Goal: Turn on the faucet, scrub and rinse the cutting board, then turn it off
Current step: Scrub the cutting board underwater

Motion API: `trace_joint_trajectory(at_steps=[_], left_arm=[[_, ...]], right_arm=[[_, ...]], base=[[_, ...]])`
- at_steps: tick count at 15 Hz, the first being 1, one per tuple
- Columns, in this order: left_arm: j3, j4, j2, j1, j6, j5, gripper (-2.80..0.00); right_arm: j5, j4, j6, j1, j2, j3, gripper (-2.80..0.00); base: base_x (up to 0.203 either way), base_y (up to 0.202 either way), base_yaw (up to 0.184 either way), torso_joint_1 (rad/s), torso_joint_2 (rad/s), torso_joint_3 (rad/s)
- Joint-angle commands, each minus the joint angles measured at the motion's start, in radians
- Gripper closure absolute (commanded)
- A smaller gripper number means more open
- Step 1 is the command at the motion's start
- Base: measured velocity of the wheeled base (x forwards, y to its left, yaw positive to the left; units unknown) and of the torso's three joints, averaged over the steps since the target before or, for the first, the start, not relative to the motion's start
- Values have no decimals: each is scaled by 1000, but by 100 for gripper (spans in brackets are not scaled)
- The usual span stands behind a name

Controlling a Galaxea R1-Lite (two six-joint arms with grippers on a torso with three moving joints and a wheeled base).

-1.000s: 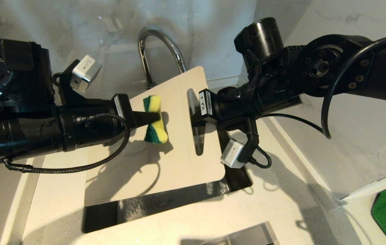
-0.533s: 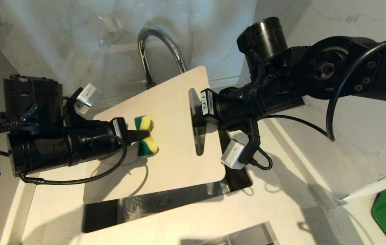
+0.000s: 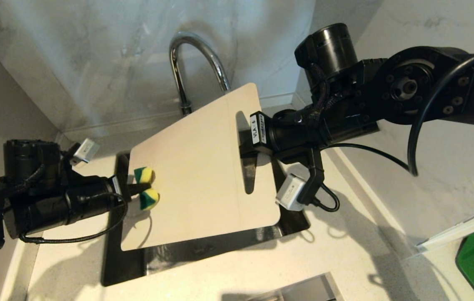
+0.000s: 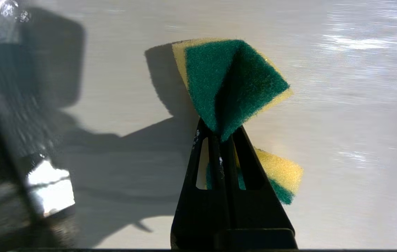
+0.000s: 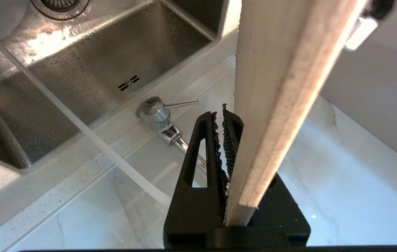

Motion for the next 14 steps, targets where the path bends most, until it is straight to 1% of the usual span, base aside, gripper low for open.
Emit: trace_joint_trajectory(at_steps=[1, 4, 6, 8, 11, 12, 14], left_arm=[[36, -12, 23, 100, 13, -52, 0], [52, -13, 22, 202, 44, -122, 0], [69, -22, 16, 256, 82, -140, 0], [71, -34, 10, 294, 99, -163, 0], [30, -33, -5, 296, 95, -168, 0], [15, -28, -25, 285, 89, -167, 0], [-16, 3, -72, 225, 73, -156, 0]], right_arm=[[5, 3, -15, -3, -3, 2, 0], [5, 3, -15, -3, -3, 5, 0], [5, 3, -15, -3, -4, 6, 0], [5, 1, -14, -4, -3, 8, 0], [5, -1, -14, -6, -4, 10, 0], [5, -2, -14, -6, -3, 9, 0], [5, -2, -14, -6, -1, 10, 0]], base=[[0, 0, 0, 0, 0, 0], [0, 0, 0, 0, 0, 0], [0, 0, 0, 0, 0, 0], [0, 0, 0, 0, 0, 0], [0, 0, 0, 0, 0, 0], [0, 0, 0, 0, 0, 0], [0, 0, 0, 0, 0, 0]])
